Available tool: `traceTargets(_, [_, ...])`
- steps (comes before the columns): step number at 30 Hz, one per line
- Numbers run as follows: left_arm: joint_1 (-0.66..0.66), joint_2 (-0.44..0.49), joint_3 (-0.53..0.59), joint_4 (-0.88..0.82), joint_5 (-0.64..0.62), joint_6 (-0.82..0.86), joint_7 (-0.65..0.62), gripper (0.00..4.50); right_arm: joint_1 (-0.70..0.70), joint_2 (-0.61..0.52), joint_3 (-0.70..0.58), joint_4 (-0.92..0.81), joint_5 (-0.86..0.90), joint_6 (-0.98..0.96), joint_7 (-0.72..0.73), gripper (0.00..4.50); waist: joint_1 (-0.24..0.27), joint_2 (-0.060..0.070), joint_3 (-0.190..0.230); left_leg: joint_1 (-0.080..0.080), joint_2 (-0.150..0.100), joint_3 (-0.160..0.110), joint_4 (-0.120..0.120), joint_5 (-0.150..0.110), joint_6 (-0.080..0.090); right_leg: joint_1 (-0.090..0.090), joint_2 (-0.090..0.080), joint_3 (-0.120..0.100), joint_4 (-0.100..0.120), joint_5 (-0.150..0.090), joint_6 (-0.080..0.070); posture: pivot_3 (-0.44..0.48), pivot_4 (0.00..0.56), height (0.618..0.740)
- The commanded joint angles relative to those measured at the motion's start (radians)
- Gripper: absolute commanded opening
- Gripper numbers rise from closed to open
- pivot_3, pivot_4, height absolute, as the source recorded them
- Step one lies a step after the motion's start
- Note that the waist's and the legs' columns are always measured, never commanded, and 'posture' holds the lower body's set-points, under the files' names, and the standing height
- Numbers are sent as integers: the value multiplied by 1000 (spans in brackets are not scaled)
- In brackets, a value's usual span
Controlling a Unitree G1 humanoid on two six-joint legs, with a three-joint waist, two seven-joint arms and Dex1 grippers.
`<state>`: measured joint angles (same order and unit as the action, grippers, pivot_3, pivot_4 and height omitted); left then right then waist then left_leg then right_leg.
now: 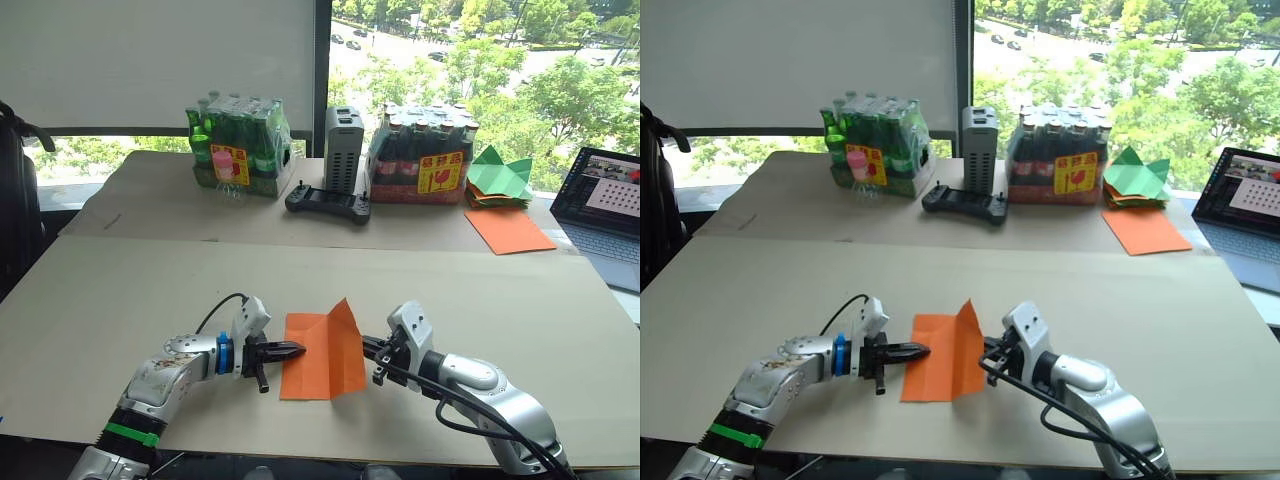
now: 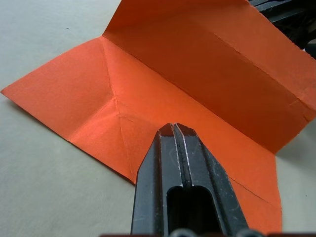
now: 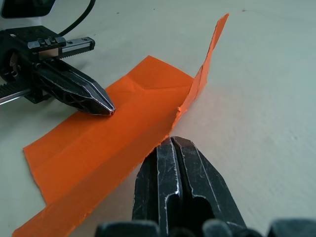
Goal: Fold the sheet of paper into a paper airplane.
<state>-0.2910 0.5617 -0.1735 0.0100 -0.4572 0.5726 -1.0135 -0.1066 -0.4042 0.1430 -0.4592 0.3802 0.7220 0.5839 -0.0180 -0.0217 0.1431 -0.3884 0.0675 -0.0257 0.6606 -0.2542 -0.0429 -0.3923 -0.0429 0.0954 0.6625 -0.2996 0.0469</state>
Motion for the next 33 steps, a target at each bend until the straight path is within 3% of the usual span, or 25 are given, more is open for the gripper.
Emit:
traceTargets(1, [13,9,-8,13,35,10,13,0,-27,17,3,-32,21,2,-10,28,0,0,0,0,0,0,0,0,0,0,0,0,0,0,0,0,150,740])
traceTargets(19, [45,7,6,-18,29,17,34,0,-138,125,155,103,-105,-38,-79,28,-6,0,0,0,0,0,0,0,0,0,0,0,0,0,0,0,150,740])
traceTargets(33, [103,13,50,-63,18,29,70,0,-195,123,229,199,-183,-62,-48,28,-25,0,0,1,0,0,0,0,0,0,0,0,0,0,0,0,150,740])
